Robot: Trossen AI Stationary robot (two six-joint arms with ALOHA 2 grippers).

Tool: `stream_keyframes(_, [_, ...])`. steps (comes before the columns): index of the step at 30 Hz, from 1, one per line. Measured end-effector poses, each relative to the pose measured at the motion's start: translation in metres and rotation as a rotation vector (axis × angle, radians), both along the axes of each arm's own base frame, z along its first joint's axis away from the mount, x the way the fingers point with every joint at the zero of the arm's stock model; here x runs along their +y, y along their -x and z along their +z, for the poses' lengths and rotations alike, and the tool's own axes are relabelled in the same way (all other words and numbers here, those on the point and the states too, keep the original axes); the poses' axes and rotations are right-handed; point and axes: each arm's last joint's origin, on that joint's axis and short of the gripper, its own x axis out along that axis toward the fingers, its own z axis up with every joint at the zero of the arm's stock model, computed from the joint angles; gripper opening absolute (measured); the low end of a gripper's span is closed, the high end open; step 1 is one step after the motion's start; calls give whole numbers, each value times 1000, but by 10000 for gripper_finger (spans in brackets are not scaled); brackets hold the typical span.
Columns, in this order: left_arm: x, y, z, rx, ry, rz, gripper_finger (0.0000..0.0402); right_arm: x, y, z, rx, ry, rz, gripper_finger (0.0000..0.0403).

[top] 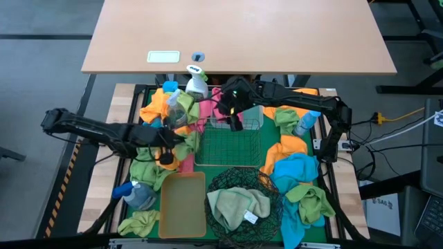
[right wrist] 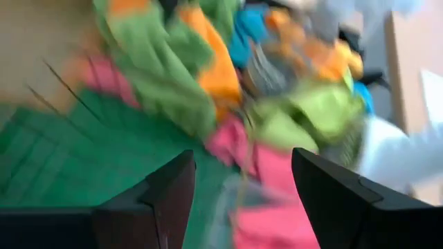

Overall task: Sort microfiber towel by color & place in baskets
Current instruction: Put the green microfiber towel into the black wire basket

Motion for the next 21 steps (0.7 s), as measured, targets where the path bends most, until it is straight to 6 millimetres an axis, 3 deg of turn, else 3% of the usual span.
stream_keyframes(11, [2, -3, 31, -320, 11, 96, 0, 7, -13, 19, -221, -234, 58, 238])
stream_keyframes(21, [6, -2, 54, -567, 42, 148, 0, 45, -28, 29, -356, -227, 153, 238])
